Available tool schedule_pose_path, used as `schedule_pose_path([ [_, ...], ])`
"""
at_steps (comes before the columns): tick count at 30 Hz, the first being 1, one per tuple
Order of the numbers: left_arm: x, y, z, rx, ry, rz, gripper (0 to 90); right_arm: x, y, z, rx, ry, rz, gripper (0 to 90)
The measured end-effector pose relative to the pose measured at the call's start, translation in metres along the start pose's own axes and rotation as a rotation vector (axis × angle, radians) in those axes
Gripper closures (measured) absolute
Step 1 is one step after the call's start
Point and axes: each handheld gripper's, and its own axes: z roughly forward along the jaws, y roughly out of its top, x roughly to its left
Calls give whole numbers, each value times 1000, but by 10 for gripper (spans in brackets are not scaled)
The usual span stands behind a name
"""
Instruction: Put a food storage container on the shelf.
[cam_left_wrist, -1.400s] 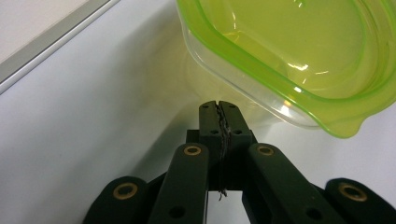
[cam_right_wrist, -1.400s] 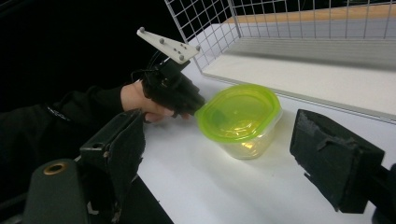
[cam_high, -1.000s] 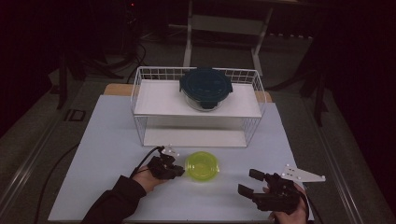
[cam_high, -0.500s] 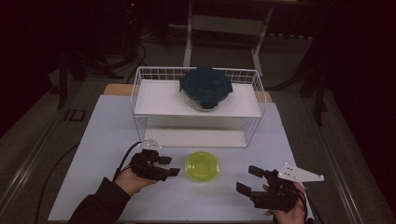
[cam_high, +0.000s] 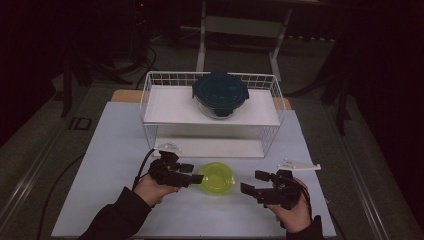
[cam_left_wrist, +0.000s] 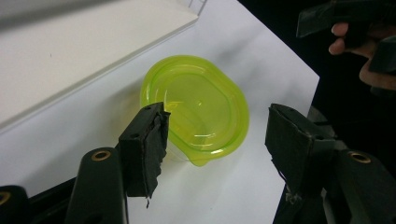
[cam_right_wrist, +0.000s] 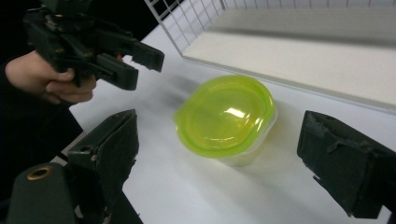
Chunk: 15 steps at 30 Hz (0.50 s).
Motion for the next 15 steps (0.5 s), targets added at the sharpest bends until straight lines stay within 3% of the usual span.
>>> schedule_pose_path([
  [3,5,-1,5,3,32,-65,376,-9,5,11,38,11,74,188],
  [7,16,-4,12,18,1,-161,361,-19,6,29,90,28,145,221],
  [13,27,-8,24,38,-41,-256,369,-33,2,50,128,21,273,308],
  [14,27,-8,24,38,-41,-256,372,-33,2,50,128,21,273,308],
  [15,29,-9,27,40,-43,-283,372,-35,1,53,135,15,287,327],
])
